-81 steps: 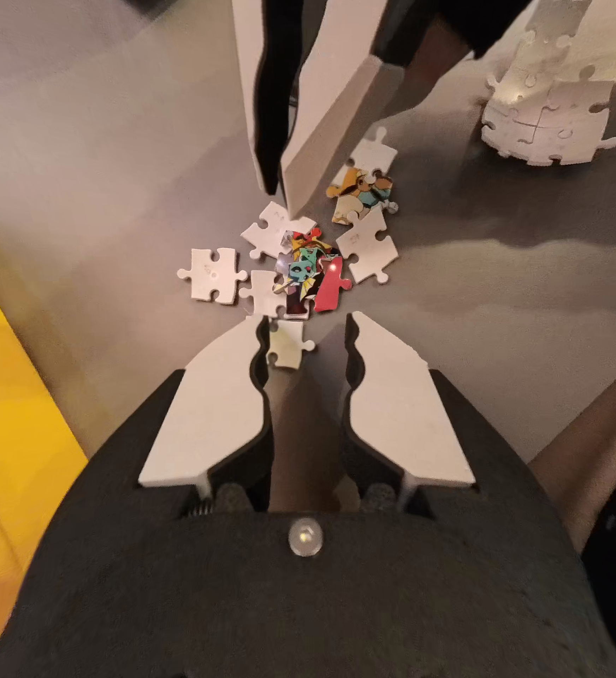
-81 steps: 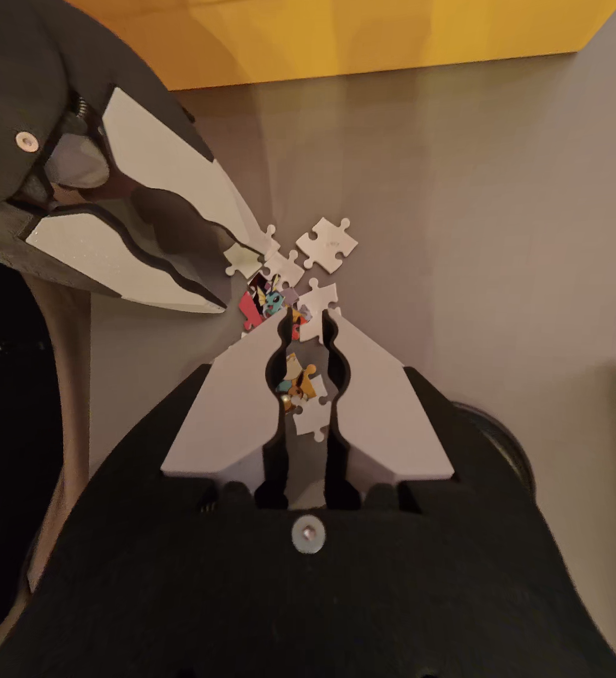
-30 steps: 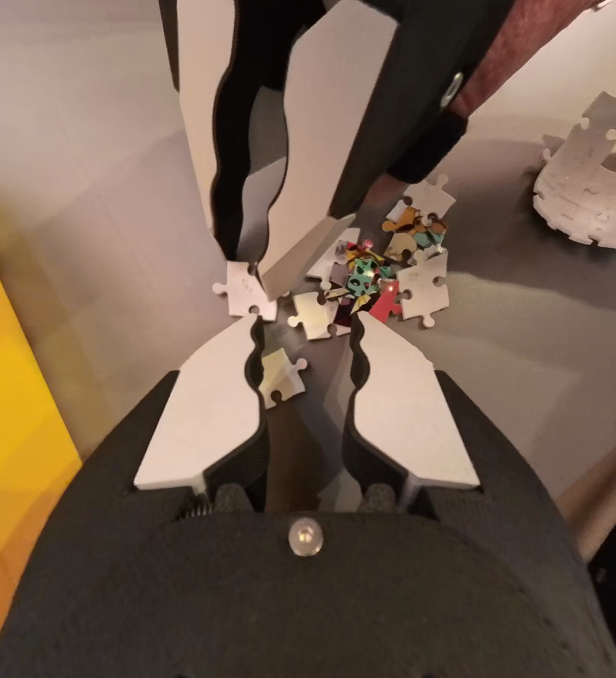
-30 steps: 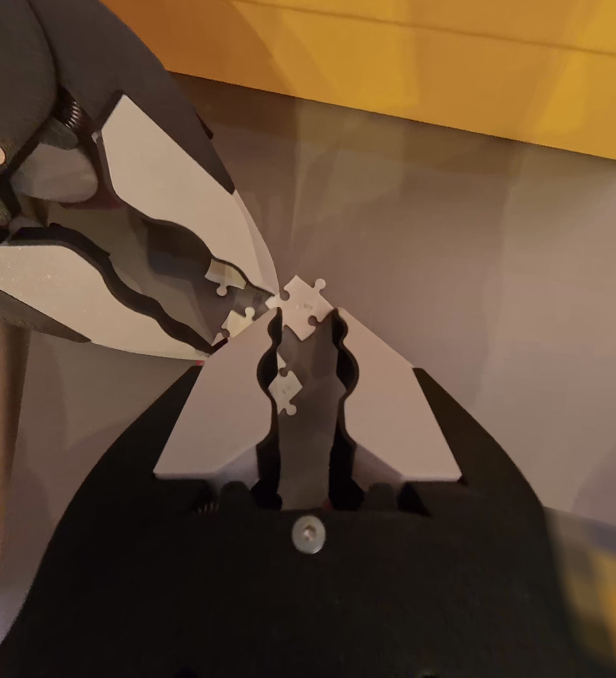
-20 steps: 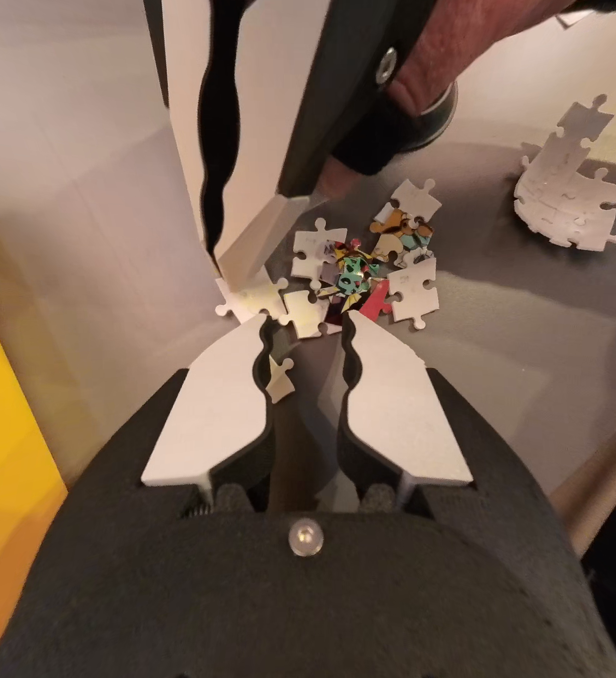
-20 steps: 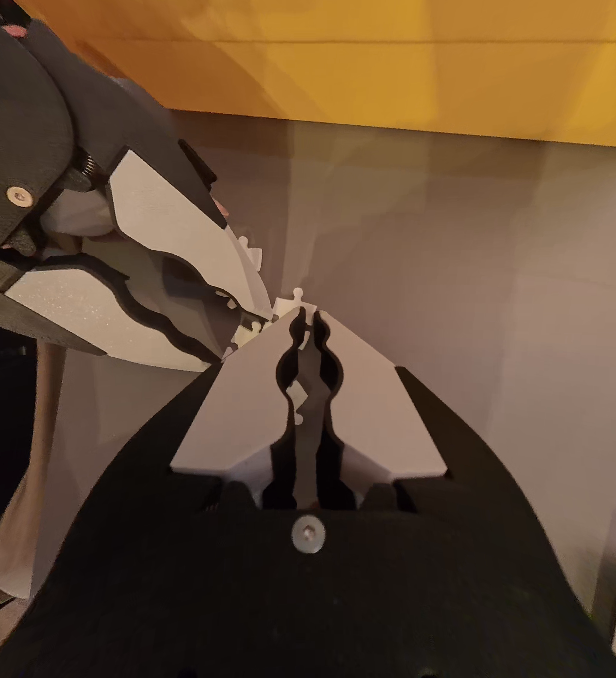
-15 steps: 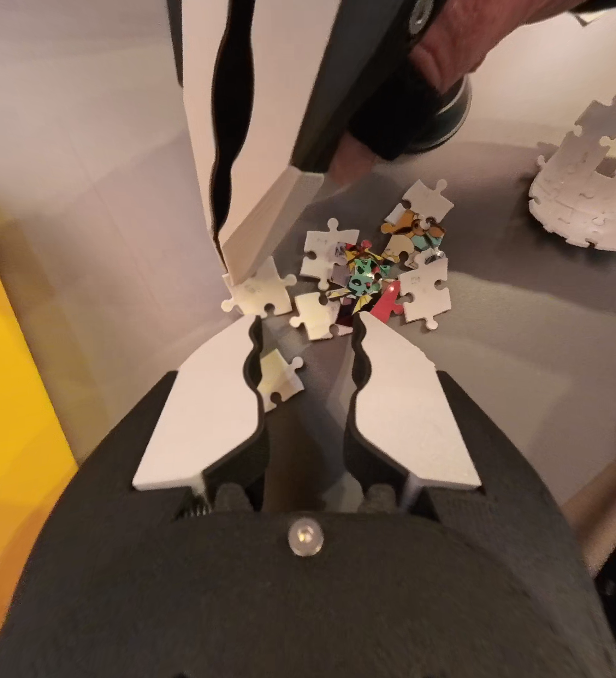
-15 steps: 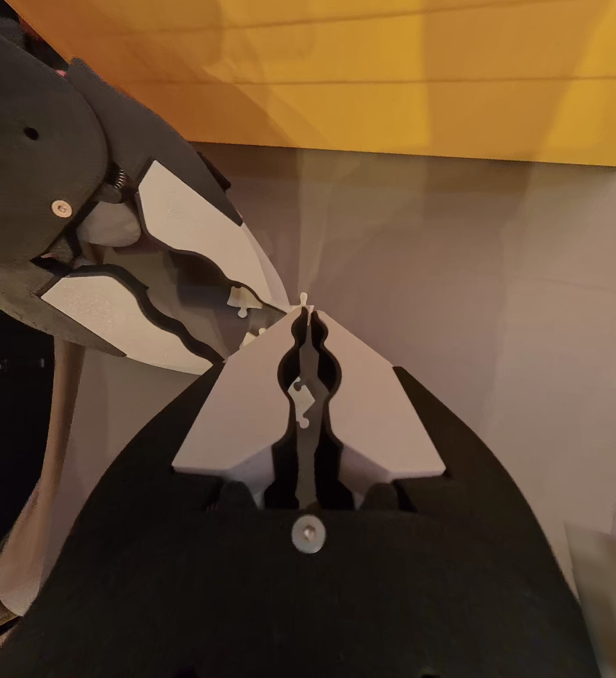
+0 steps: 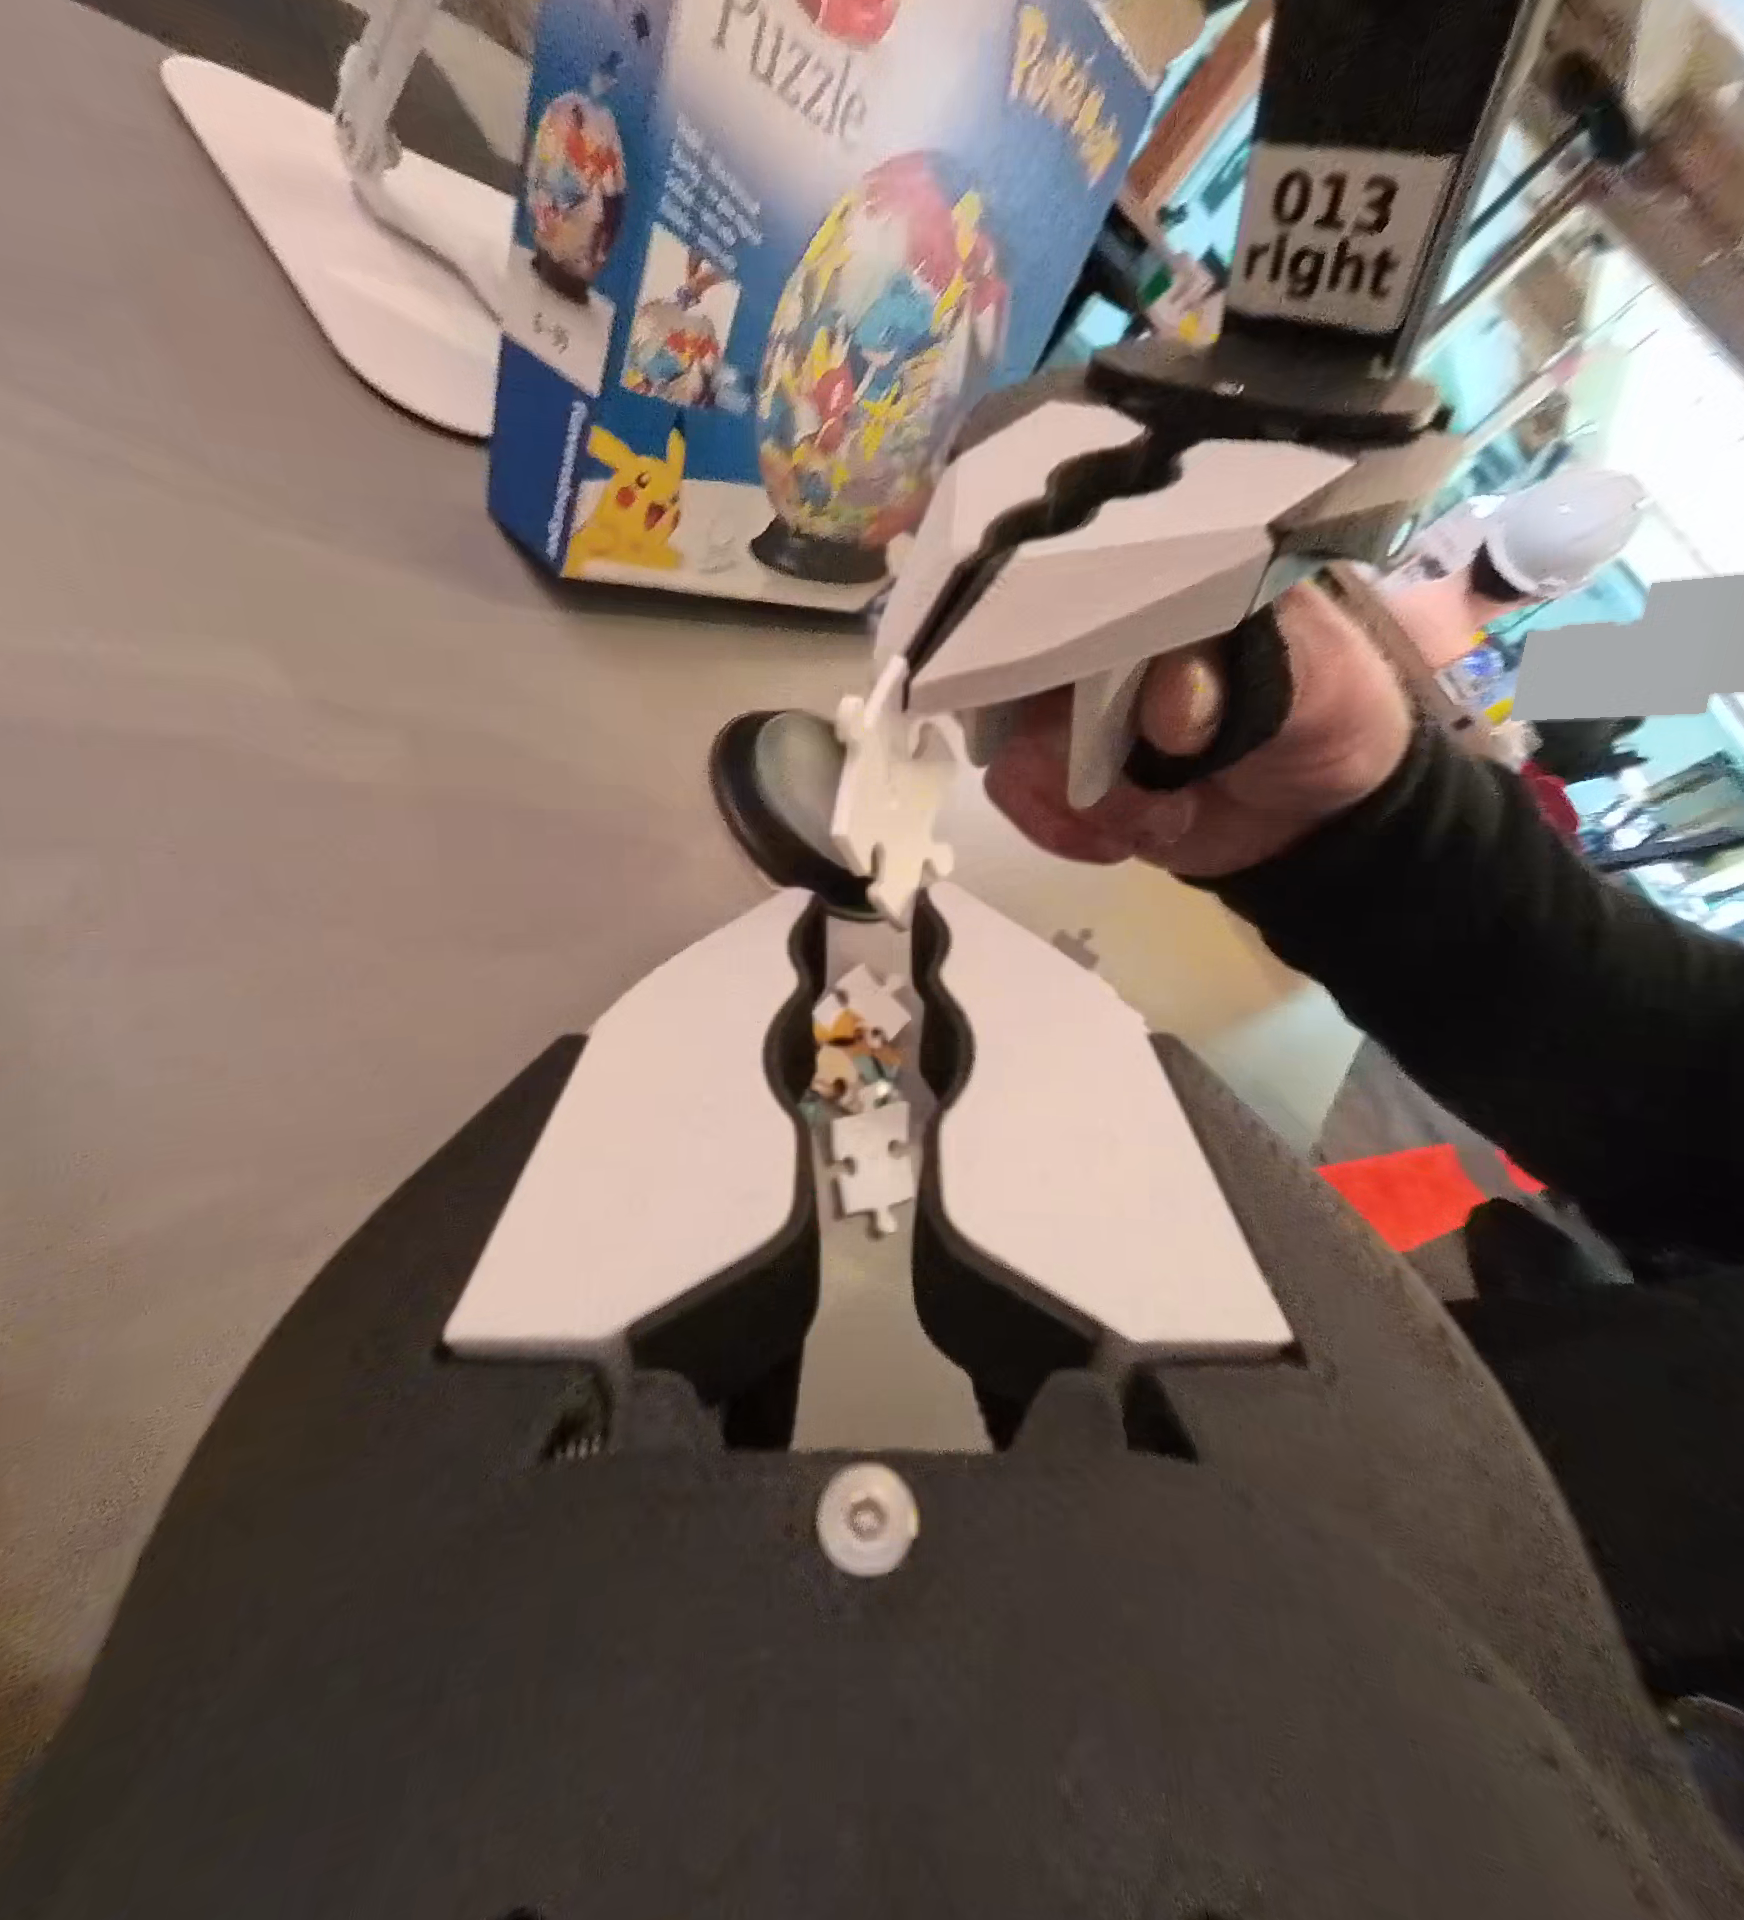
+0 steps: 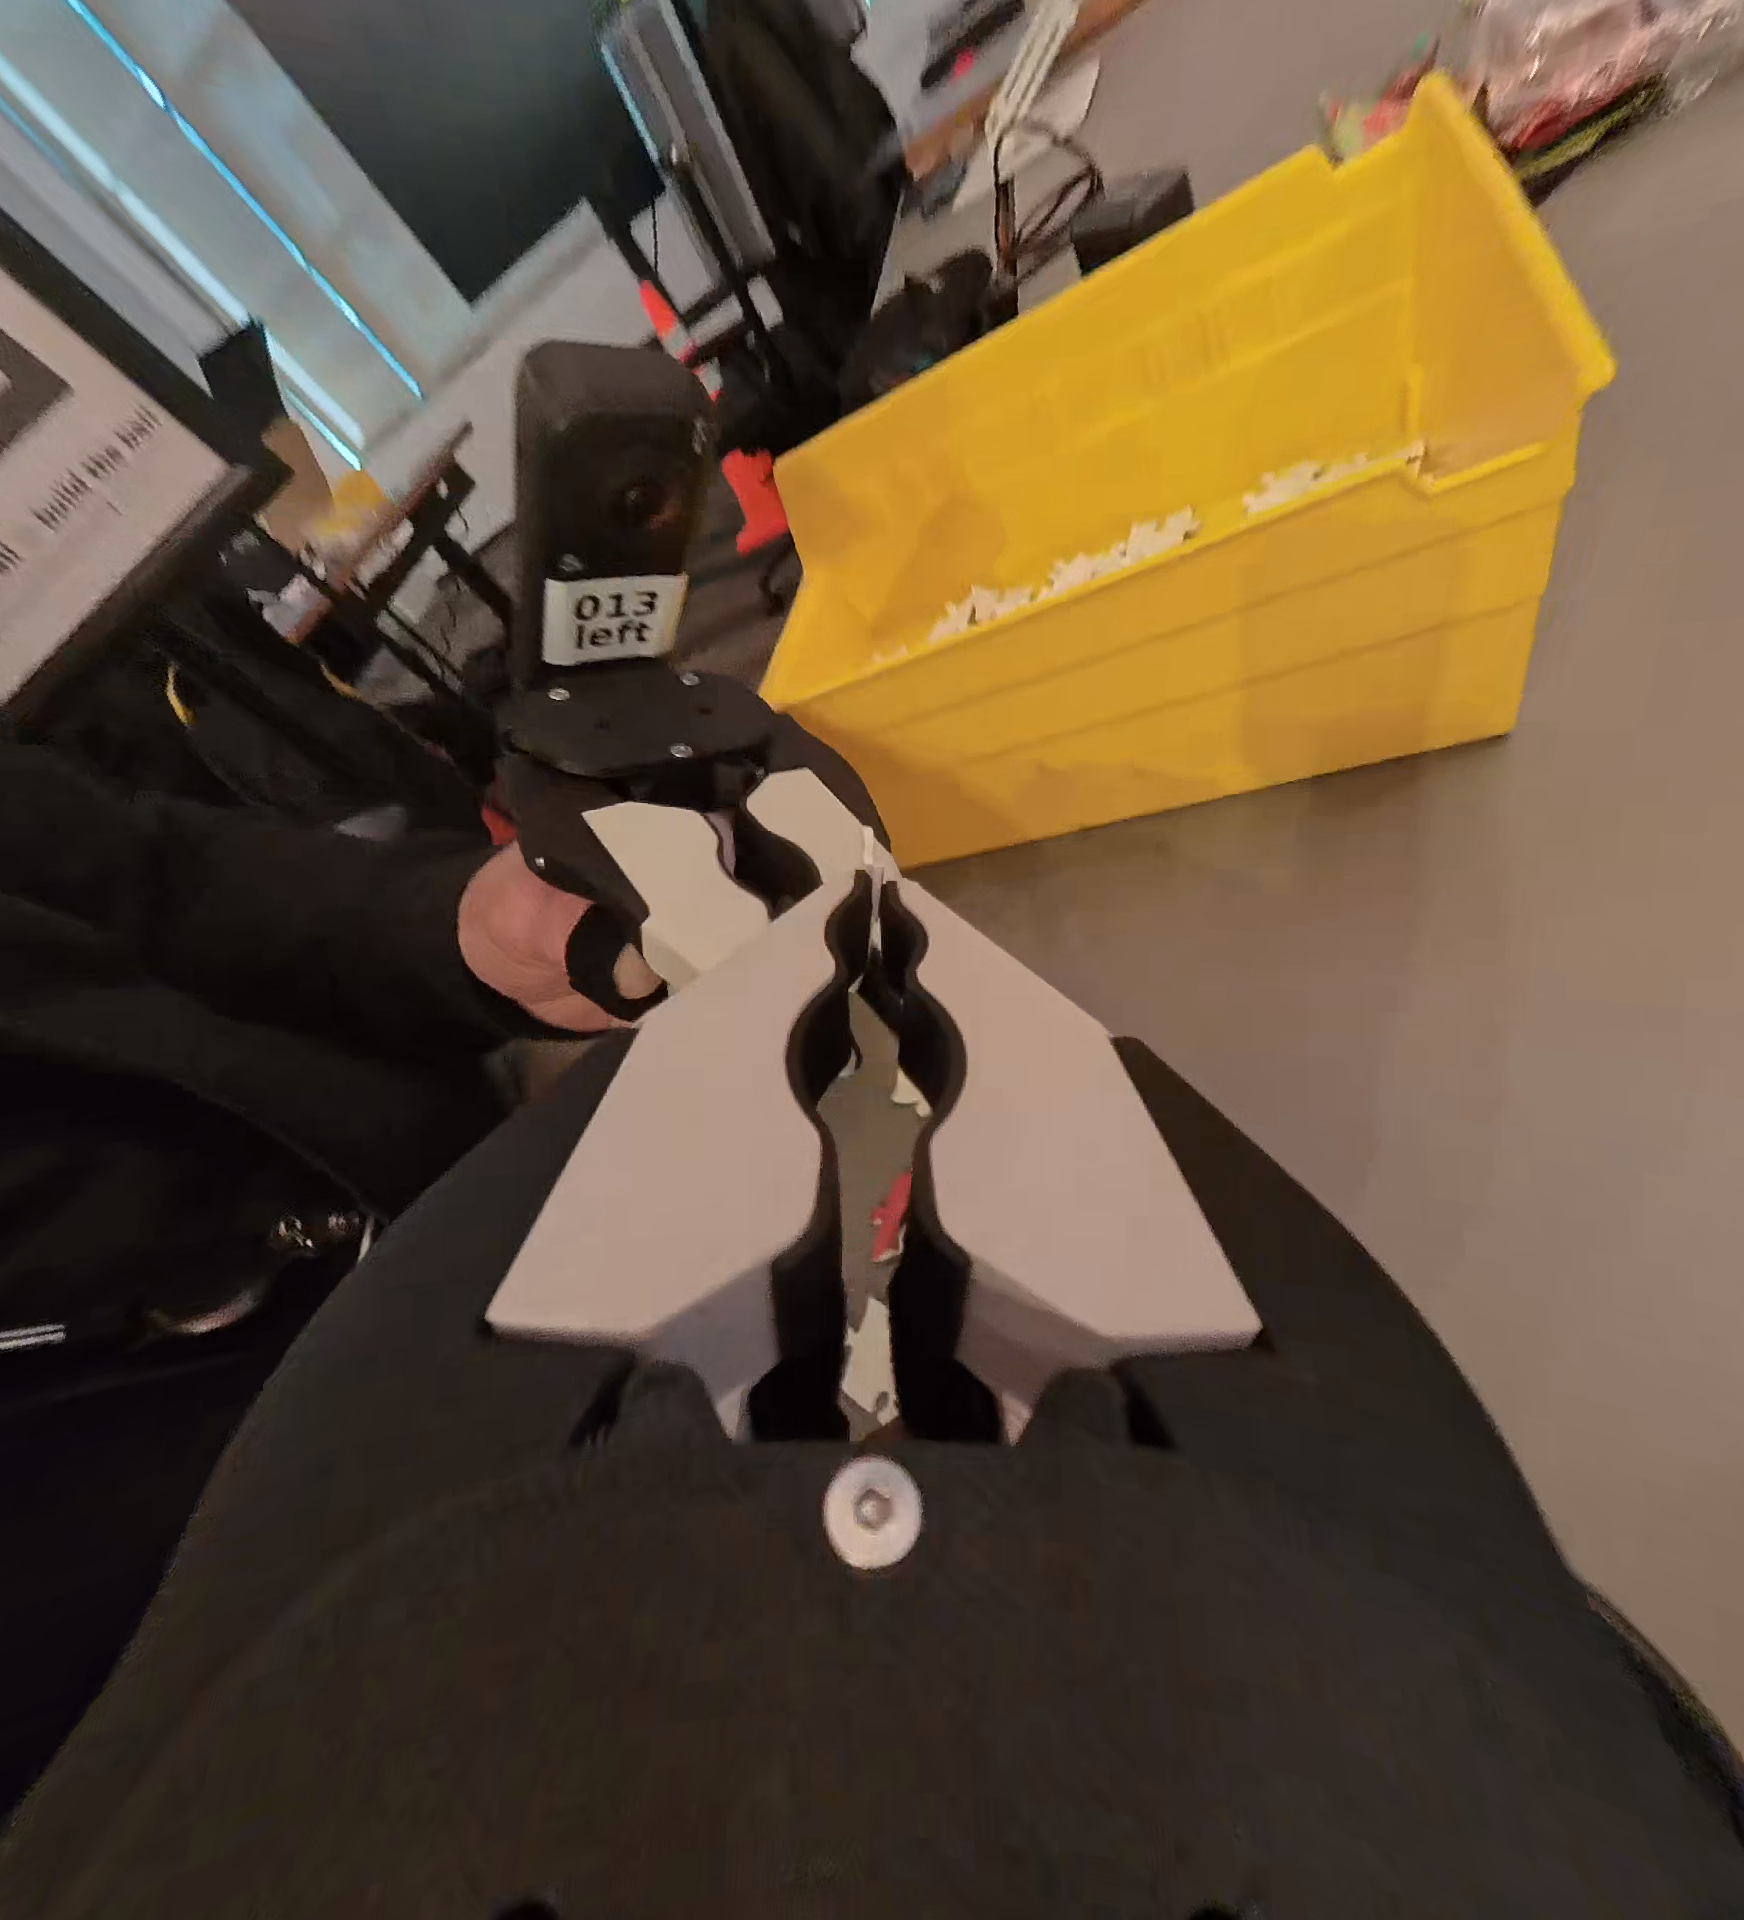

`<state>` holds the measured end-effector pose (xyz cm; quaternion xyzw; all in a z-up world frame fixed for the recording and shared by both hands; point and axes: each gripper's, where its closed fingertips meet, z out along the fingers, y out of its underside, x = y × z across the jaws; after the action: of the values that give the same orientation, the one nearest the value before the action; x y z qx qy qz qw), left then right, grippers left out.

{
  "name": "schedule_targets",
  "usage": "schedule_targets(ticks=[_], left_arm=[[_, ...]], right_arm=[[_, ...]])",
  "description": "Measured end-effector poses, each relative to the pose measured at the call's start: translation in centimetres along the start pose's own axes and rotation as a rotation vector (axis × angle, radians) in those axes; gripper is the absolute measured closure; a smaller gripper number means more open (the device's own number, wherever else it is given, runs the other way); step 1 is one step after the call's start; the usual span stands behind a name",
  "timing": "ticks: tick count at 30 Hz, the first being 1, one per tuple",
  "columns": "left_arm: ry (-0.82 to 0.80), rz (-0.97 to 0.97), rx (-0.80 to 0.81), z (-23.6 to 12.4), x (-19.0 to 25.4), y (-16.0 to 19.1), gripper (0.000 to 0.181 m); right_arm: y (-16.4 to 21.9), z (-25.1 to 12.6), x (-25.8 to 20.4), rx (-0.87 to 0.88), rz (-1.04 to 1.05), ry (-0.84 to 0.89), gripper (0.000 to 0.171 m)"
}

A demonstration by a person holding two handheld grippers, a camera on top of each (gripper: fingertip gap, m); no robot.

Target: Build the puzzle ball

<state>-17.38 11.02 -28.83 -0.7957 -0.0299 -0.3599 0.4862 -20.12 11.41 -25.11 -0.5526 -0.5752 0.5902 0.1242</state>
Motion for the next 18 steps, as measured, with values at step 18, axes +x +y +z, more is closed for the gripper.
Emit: schedule_targets(ticks=[18], left_arm=[[0.346,-0.060,0.112,1.0,7.0,-2.8,0.181]], right_arm=[[-1.2,-6.5,-2.4,0.403,0.114,0.032,0.171]])
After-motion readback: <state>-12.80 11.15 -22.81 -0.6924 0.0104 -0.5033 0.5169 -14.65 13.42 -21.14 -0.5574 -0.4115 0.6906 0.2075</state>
